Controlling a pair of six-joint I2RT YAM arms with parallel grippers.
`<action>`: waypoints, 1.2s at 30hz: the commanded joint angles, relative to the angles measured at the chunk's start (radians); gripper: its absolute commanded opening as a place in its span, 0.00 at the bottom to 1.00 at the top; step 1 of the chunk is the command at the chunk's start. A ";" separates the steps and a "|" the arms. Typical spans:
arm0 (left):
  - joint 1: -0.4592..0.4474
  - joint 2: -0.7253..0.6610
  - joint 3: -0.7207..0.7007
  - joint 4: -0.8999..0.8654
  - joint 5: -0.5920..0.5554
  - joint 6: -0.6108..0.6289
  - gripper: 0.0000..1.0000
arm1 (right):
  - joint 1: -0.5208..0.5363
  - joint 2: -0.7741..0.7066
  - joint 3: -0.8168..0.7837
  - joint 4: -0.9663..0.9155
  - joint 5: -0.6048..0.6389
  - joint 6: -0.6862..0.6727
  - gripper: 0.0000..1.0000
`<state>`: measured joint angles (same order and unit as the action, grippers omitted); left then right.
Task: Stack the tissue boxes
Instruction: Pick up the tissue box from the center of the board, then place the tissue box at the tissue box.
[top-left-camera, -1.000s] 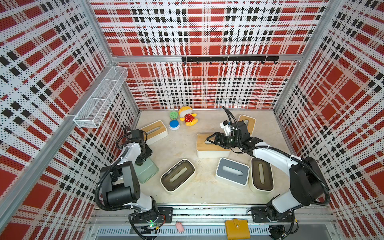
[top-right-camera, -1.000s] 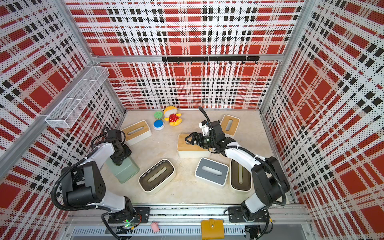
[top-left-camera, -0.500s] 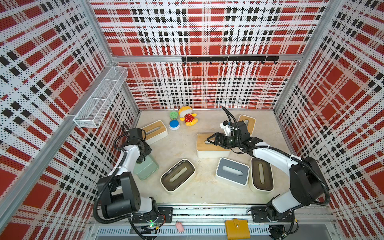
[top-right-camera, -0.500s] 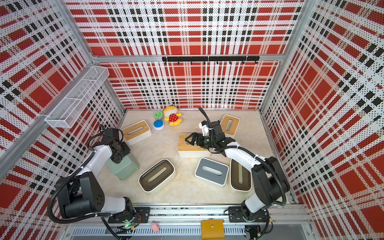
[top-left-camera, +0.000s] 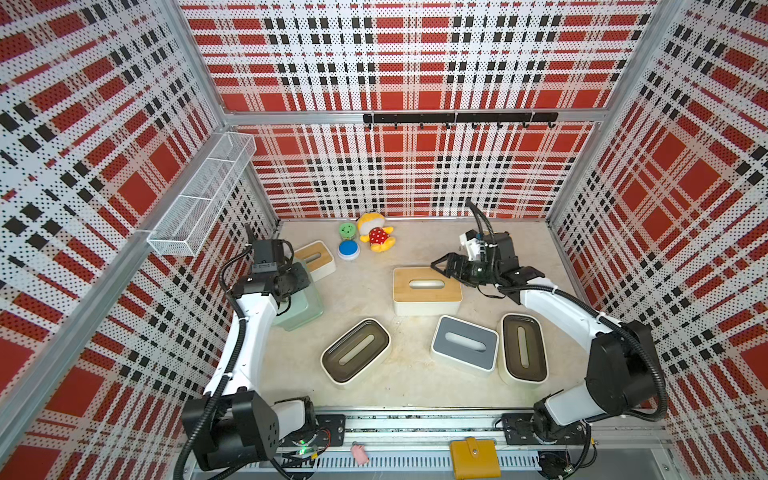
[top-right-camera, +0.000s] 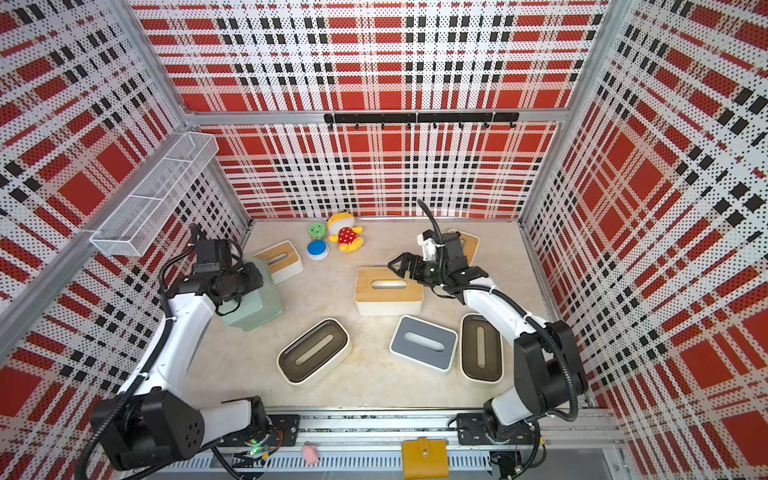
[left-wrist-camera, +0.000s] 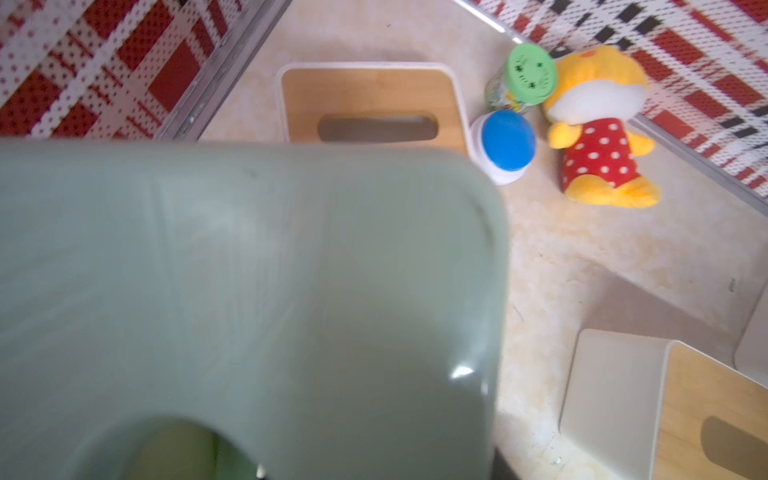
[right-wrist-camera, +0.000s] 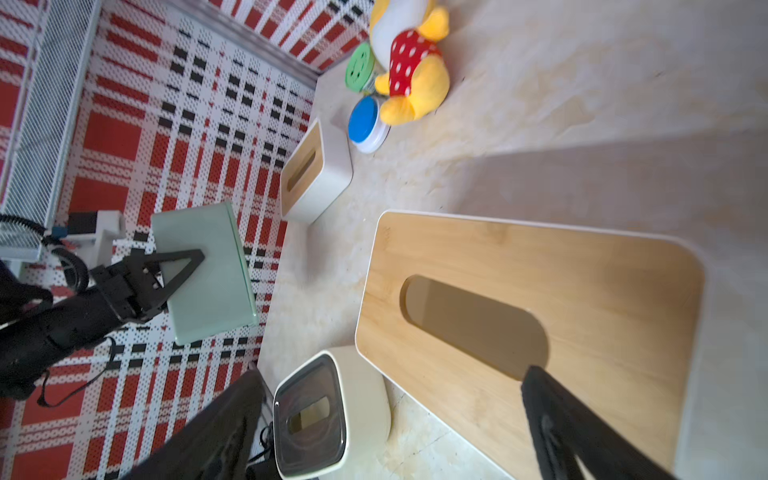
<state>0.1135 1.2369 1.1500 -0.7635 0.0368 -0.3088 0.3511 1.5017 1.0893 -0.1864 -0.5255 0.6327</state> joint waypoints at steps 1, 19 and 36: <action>-0.071 -0.002 0.069 0.001 0.034 0.108 0.30 | -0.040 -0.061 0.036 -0.019 0.022 -0.039 1.00; -0.576 0.230 0.359 0.021 0.175 0.754 0.30 | -0.057 -0.184 0.040 -0.203 0.210 -0.096 1.00; -0.815 0.748 0.919 -0.424 0.217 1.088 0.30 | -0.057 -0.283 0.046 -0.396 0.371 -0.180 1.00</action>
<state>-0.6834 1.9553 1.9907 -1.0950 0.2333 0.7048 0.2958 1.2446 1.1057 -0.5476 -0.1879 0.4885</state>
